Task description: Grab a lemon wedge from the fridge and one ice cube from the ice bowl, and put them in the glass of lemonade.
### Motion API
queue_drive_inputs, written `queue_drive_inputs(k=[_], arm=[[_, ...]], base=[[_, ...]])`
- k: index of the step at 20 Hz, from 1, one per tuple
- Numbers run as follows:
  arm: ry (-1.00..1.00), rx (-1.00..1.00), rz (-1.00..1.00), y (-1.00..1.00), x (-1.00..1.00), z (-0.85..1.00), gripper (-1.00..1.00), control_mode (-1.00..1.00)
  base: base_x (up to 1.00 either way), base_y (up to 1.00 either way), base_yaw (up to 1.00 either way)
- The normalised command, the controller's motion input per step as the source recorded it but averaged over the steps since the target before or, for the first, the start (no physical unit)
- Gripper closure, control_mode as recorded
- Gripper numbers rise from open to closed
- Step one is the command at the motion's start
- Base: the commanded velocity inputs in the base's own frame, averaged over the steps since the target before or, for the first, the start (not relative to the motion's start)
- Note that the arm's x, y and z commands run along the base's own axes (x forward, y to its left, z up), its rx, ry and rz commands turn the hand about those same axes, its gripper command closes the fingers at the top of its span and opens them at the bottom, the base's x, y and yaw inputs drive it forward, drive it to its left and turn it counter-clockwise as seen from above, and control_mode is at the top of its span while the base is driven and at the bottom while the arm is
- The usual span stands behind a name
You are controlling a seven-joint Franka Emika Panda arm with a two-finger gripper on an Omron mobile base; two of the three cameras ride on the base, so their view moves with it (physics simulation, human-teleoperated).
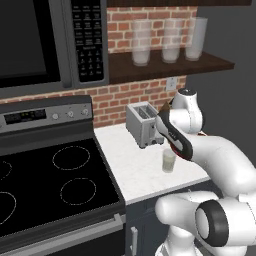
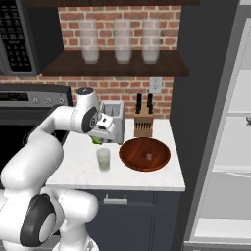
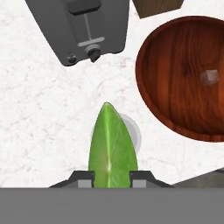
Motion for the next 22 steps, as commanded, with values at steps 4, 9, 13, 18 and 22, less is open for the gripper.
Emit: queue_drive_inputs(k=[4, 9, 13, 18, 22], arm=[[0.0, 0.0, 0.0, 0.0, 0.0, -0.39, 1.0, -1.0], [0.0, 0.0, 0.0, 0.0, 0.0, -0.21, 1.0, -1.0], [0.0, 0.0, 0.0, 0.0, 0.06, 0.0, 1.0, -1.0], [0.0, 0.0, 0.0, 0.0, 0.08, 0.0, 1.0, -1.0], [0.0, 0.0, 0.0, 0.0, 0.11, 0.0, 1.0, -1.0]], base=[[0.0, 0.0, 0.0], [0.0, 0.0, 0.0], [0.0, 0.0, 0.0], [0.0, 0.0, 0.0], [0.0, 0.0, 0.0]])
